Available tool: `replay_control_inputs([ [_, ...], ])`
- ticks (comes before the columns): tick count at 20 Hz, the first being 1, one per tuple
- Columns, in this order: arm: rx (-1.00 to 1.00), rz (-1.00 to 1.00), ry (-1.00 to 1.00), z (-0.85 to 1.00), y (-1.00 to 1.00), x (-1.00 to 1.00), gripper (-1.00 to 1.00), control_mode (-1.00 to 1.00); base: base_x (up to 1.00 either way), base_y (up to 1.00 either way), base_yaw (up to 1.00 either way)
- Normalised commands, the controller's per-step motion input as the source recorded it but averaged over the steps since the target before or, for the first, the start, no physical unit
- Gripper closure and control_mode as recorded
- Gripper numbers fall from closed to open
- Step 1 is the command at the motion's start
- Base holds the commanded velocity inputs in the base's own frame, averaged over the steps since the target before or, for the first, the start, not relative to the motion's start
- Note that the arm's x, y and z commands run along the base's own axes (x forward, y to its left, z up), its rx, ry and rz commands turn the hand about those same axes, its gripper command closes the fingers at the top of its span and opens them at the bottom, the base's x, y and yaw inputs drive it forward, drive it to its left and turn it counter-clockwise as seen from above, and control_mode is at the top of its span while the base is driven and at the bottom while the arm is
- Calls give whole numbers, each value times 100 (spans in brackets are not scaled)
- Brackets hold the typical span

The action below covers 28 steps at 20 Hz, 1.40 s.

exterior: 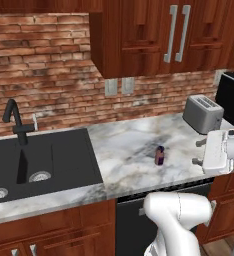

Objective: There is a wine glass and glass cup on the dining counter. Place the wine bottle next to the wine glass and the juice bottle next to the glass cup.

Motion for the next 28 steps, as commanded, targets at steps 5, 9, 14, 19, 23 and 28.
replay_control_inputs([
  [5, 0, 0, 0, 0, 0, 0, -100, 100, 14, -2, 0],
  [9, 0, 0, 0, 0, 0, 0, -100, 100, 49, -2, 0],
  [14, 0, 0, 0, 0, 0, 0, -100, 100, 35, -2, 0],
  [19, 0, 0, 0, 0, 0, 0, -100, 100, 20, -1, 0],
  [23, 0, 0, 0, 0, 0, 0, -100, 100, 5, -1, 0],
  [28, 0, 0, 0, 0, 0, 0, -100, 100, 0, 0, 0],
])
